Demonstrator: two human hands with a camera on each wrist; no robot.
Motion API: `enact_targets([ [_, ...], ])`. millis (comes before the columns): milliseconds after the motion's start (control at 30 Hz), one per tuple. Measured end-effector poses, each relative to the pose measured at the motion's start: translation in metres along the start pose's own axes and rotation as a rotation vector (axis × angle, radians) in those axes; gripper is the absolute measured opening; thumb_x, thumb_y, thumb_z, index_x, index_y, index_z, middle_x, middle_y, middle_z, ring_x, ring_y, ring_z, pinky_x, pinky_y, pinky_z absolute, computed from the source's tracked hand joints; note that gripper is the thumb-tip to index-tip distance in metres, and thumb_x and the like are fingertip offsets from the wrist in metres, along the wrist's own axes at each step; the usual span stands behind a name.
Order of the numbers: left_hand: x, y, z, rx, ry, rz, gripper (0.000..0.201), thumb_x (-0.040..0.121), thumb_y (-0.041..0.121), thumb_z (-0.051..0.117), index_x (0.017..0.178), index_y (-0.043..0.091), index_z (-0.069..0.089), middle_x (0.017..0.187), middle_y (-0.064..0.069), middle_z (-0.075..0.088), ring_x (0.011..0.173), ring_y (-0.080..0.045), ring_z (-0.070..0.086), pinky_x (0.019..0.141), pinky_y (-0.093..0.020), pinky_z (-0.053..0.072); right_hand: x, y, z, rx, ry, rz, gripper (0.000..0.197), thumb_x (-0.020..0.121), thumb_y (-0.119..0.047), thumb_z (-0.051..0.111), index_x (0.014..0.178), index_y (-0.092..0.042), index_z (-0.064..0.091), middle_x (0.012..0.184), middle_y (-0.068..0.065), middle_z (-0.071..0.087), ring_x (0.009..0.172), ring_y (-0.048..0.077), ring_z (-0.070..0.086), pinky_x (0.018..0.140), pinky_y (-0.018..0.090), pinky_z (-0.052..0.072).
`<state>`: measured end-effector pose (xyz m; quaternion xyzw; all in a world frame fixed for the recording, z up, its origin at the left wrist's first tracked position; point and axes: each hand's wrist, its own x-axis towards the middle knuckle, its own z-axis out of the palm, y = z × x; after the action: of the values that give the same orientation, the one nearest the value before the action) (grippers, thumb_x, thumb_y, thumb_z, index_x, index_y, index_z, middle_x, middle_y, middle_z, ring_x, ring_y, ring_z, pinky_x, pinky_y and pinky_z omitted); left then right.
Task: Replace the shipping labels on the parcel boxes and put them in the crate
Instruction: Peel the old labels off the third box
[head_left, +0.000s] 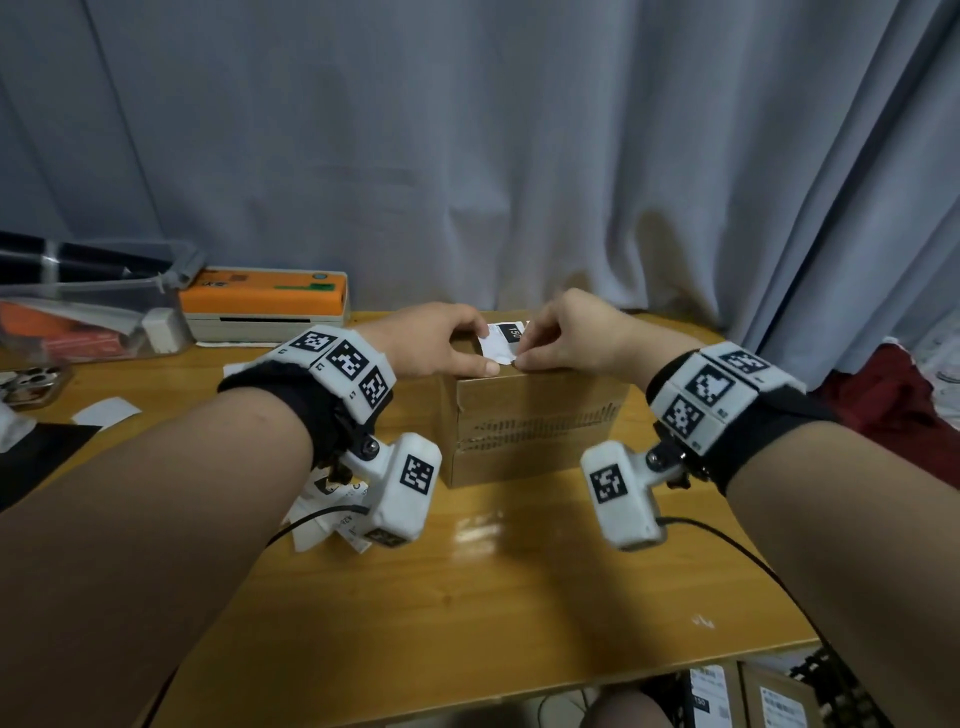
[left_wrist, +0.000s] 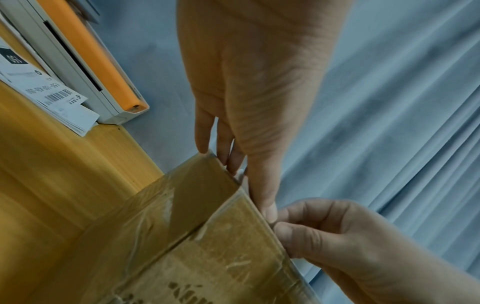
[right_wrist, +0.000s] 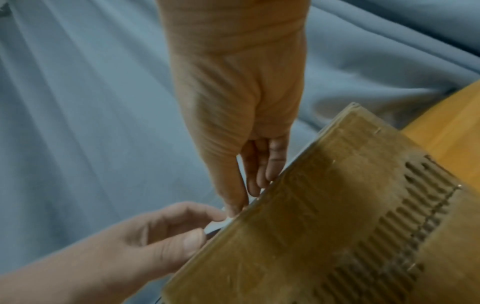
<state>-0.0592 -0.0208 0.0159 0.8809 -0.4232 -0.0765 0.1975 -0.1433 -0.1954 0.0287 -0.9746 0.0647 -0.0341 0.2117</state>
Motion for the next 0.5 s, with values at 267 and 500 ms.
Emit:
enact_targets([
  [267,-0.002,0.001,0.000,0.017,-0.009,-0.019,0.054,0.080,0.049,0.065,0.126,0.023,0.052,0.130,0.002,0.054,0.118,-0.015,0.051,0.098,-0.030,0.042,0.013,-0.014,0.008,-0.201,-0.006,0.045,0.015,0.082,-0.026,0.065,0.071,-0.016,0.065,0.070,0.002,0.061,0.072,0.021,0.058,0.066,0.027,0.042],
  [500,0.000,-0.001,0.000,0.008,-0.001,-0.021,0.053,0.079,0.050,0.066,0.123,0.023,0.053,0.125,0.003,0.057,0.111,-0.015,0.053,0.096,-0.032,0.045,0.011,-0.013,0.005,-0.378,-0.173,0.038,0.023,0.097,-0.024,0.040,0.082,-0.015,0.056,0.087,0.003,0.055,0.087,0.024,0.053,0.077,0.032,0.043],
])
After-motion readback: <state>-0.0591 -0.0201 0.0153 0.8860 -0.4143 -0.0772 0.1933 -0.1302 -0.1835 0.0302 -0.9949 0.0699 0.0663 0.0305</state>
